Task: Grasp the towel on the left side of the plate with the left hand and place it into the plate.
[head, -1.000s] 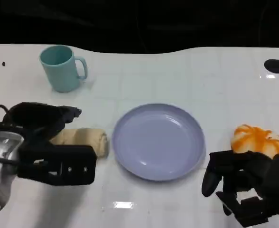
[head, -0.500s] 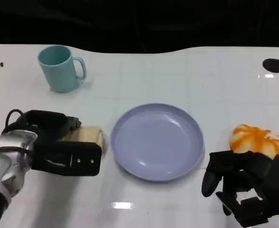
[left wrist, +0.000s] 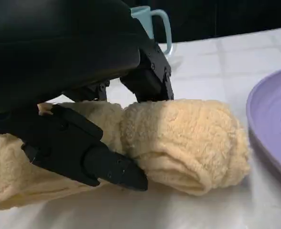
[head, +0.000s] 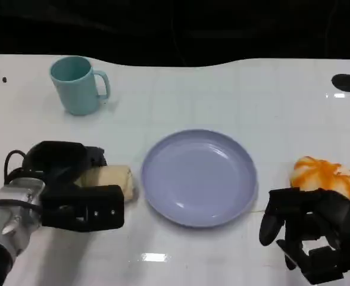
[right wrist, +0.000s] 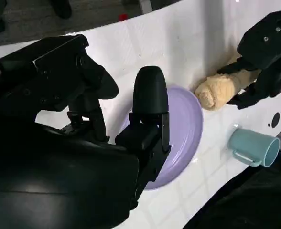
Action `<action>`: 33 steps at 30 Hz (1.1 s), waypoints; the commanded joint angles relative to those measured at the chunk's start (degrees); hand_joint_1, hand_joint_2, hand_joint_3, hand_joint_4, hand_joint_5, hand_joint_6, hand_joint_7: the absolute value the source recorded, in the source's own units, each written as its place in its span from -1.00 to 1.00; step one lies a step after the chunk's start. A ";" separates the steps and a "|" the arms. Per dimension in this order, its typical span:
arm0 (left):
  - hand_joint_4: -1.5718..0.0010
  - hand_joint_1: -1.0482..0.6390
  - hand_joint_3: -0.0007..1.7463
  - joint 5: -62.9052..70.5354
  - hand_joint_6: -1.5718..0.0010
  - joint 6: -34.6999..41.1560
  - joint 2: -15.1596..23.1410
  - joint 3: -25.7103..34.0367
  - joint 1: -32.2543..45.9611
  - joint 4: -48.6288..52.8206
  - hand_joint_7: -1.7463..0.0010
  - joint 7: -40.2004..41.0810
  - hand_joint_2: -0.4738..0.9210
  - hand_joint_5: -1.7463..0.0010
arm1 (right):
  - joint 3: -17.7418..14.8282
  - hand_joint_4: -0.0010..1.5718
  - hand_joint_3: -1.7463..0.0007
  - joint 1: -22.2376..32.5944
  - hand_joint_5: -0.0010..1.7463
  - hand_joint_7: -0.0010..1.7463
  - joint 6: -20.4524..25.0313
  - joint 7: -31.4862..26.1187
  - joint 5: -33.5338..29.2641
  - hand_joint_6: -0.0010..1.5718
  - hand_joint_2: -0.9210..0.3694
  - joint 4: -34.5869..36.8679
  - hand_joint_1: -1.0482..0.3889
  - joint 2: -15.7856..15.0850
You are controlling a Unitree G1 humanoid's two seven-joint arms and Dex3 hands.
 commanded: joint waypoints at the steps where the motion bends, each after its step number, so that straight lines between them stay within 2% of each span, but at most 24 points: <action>1: -0.03 0.01 -0.40 -0.33 0.21 0.80 0.81 0.78 1.32 -1.63 -0.99 1.21 0.89 -1.00 | -0.66 -0.12 -0.21 0.40 0.91 0.63 -0.17 0.32 0.33 -0.12 -0.49 -0.33 0.50 -0.98; 5: -0.09 0.00 -0.38 -1.88 0.20 9.11 0.45 5.29 4.95 -12.56 -1.00 0.13 0.84 -1.00 | -1.26 -0.11 -0.21 0.28 0.92 0.63 -0.82 0.64 0.74 -0.11 -0.50 0.52 0.52 -1.00; 10: -0.08 -0.01 -0.40 -1.73 0.24 14.07 -0.12 7.22 7.72 -21.72 -1.00 0.35 0.77 -1.00 | -1.48 -0.10 -0.23 0.39 0.93 0.63 -1.87 1.00 0.77 -0.11 -0.48 1.00 0.52 -1.04; 16: -0.10 -0.01 -0.33 -2.31 0.24 13.56 -2.37 7.91 10.29 -29.79 -1.00 1.62 0.76 -1.00 | -1.33 -0.11 -0.23 0.52 0.93 0.63 -2.24 1.17 0.43 -0.12 -0.48 1.02 0.52 -1.28; 18: -0.11 0.01 -0.18 -2.56 0.22 12.21 -3.07 7.29 9.99 -31.47 -1.00 0.69 0.67 -1.00 | -1.22 -0.11 -0.23 0.44 0.93 0.62 -2.32 1.21 0.29 -0.11 -0.48 1.06 0.52 -1.39; 20: -0.11 0.00 -0.14 -2.71 0.22 11.40 -4.19 6.30 9.03 -32.65 -1.00 -0.63 0.62 -1.00 | -1.24 -0.10 -0.23 0.41 0.94 0.63 -2.34 1.24 0.43 -0.11 -0.48 1.16 0.53 -1.31; 21: -0.09 -0.03 -0.17 -2.69 0.24 11.60 -4.84 5.80 8.49 -33.19 -1.00 -1.52 0.61 -1.00 | -1.24 -0.10 -0.23 0.40 0.93 0.63 -2.36 1.26 0.49 -0.11 -0.48 1.21 0.53 -1.27; 23: -0.08 -0.07 -0.41 -2.51 0.28 12.19 -5.70 5.36 7.92 -33.90 -1.00 -2.93 0.74 -1.00 | -1.20 -0.10 -0.23 0.37 0.93 0.63 -2.34 1.26 0.51 -0.11 -0.48 1.23 0.52 -1.22; 25: -0.07 -0.08 -0.49 -1.92 0.29 12.29 -6.69 4.54 6.97 -33.86 -1.00 -3.90 0.79 -1.00 | -1.12 -0.10 -0.23 0.37 0.93 0.63 -2.14 1.22 0.46 -0.11 -0.48 1.09 0.52 -1.17; 26: -0.09 -0.05 -0.43 -1.49 0.25 12.29 -7.74 3.68 5.96 -33.25 -1.00 -4.35 0.74 -1.00 | -1.01 -0.10 -0.23 0.37 0.93 0.63 -1.96 1.14 0.29 -0.11 -0.48 0.92 0.53 -1.20; 27: -0.11 -0.03 -0.26 -1.18 0.21 12.33 -8.57 3.02 5.18 -32.71 -1.00 -4.67 0.62 -1.00 | -0.91 -0.11 -0.23 0.38 0.93 0.63 -1.83 1.06 0.15 -0.12 -0.48 0.78 0.53 -1.22; 28: -0.12 -0.02 -0.17 -0.96 0.20 12.57 -9.54 2.31 4.37 -31.96 -1.00 -5.08 0.57 -1.00 | -0.86 -0.11 -0.22 0.38 0.92 0.63 -1.70 1.03 0.15 -0.12 -0.49 0.71 0.53 -1.19; 33: -0.09 -0.01 -0.11 -1.03 0.21 13.37 -11.82 0.99 2.63 -29.71 -1.00 -6.18 0.49 -1.00 | -0.79 -0.11 -0.21 0.34 0.93 0.63 -1.58 0.99 0.25 -0.12 -0.49 0.57 0.52 -1.15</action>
